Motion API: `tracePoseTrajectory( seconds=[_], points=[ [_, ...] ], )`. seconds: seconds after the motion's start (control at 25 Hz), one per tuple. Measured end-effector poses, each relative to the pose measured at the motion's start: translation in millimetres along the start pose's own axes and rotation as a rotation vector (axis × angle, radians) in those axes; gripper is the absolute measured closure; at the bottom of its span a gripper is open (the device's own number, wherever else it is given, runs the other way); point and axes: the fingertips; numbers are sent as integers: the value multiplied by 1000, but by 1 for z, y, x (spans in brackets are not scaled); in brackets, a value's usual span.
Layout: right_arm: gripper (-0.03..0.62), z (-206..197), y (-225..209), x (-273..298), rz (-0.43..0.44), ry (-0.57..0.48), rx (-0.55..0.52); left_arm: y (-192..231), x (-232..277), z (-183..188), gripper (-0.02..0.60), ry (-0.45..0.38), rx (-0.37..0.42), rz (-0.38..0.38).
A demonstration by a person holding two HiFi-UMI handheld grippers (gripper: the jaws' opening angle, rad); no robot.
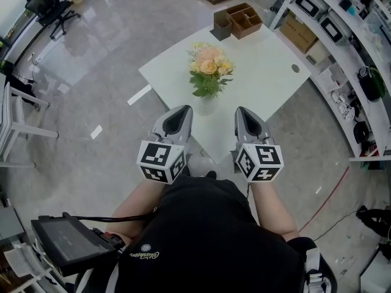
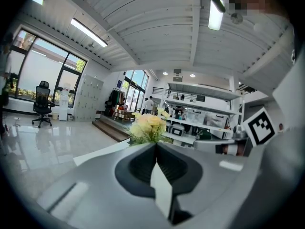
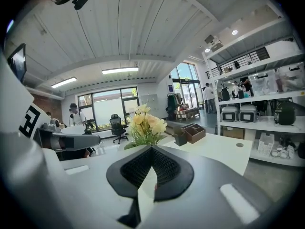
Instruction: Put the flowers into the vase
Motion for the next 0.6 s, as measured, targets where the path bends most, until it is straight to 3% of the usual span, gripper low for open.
tracePoseTrajectory(
  seconds=[0.6],
  points=[
    [595,-3,5,2,5,13,2,3,-2,2,574,2,-7,5]
  ],
)
Point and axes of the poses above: the fingertips, and each gripper's own axes: x forward along the fingers, y to its left, z out of its top, and after that the axes turned 11 degrees about -y, right-handed
